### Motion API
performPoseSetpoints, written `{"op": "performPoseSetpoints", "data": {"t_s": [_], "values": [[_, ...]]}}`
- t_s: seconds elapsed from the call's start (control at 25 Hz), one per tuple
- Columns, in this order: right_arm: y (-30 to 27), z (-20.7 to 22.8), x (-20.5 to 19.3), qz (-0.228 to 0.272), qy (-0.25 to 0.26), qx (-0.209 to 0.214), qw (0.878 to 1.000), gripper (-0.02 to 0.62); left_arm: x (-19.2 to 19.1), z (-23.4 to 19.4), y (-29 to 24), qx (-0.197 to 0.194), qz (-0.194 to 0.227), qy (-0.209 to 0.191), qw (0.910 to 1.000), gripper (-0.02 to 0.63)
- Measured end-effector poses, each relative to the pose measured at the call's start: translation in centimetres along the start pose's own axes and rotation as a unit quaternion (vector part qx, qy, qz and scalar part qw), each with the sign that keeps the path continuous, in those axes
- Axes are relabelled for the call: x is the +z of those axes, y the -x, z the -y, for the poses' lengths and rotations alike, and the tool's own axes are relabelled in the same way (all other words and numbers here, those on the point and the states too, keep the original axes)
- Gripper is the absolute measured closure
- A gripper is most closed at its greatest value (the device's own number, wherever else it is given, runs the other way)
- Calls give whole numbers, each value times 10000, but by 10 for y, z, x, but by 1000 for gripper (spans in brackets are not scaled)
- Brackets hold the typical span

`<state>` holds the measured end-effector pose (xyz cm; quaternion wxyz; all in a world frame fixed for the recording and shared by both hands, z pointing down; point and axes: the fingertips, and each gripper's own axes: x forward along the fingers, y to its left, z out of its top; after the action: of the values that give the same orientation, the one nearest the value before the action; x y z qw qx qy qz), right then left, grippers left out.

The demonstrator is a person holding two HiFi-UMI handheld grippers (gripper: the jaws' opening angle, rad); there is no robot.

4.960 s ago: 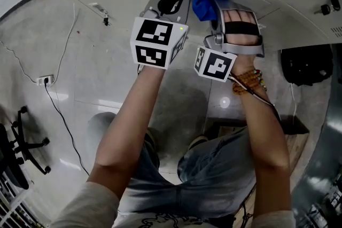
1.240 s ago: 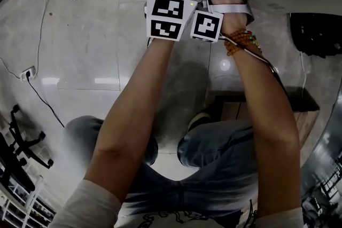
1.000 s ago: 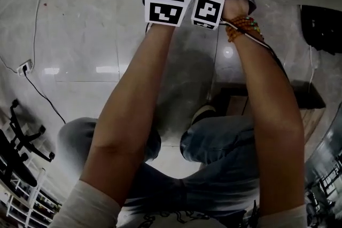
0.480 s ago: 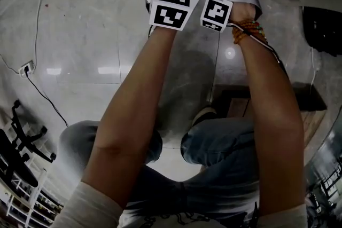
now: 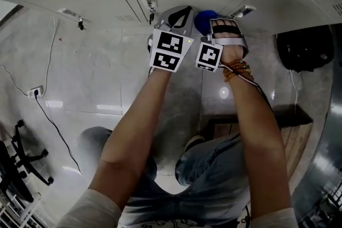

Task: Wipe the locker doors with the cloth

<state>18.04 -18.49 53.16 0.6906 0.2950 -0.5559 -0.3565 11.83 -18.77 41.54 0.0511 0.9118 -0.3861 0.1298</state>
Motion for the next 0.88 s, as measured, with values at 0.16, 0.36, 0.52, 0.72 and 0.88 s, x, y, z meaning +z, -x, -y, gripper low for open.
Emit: {"op": "performPoseSetpoints", "data": {"t_s": [0.16,0.36,0.52,0.72,0.88], "values": [[35,53,-3,124,-205,-319,9992,549,43,2,16,-62,177,-69,9998,604],[91,124,-5,391,-386,-661,9963,549,97,2,47,-111,445,-128,9989,604],[132,183,-24,349,-393,-1178,9916,549,141,-7,68,-79,731,-135,9972,604],[163,223,-47,285,-762,-1537,9848,549,178,-10,98,-143,1052,-297,9939,604],[170,224,-42,309,-1088,-1731,9784,549,178,-16,110,-109,1032,-343,9940,604]]}}
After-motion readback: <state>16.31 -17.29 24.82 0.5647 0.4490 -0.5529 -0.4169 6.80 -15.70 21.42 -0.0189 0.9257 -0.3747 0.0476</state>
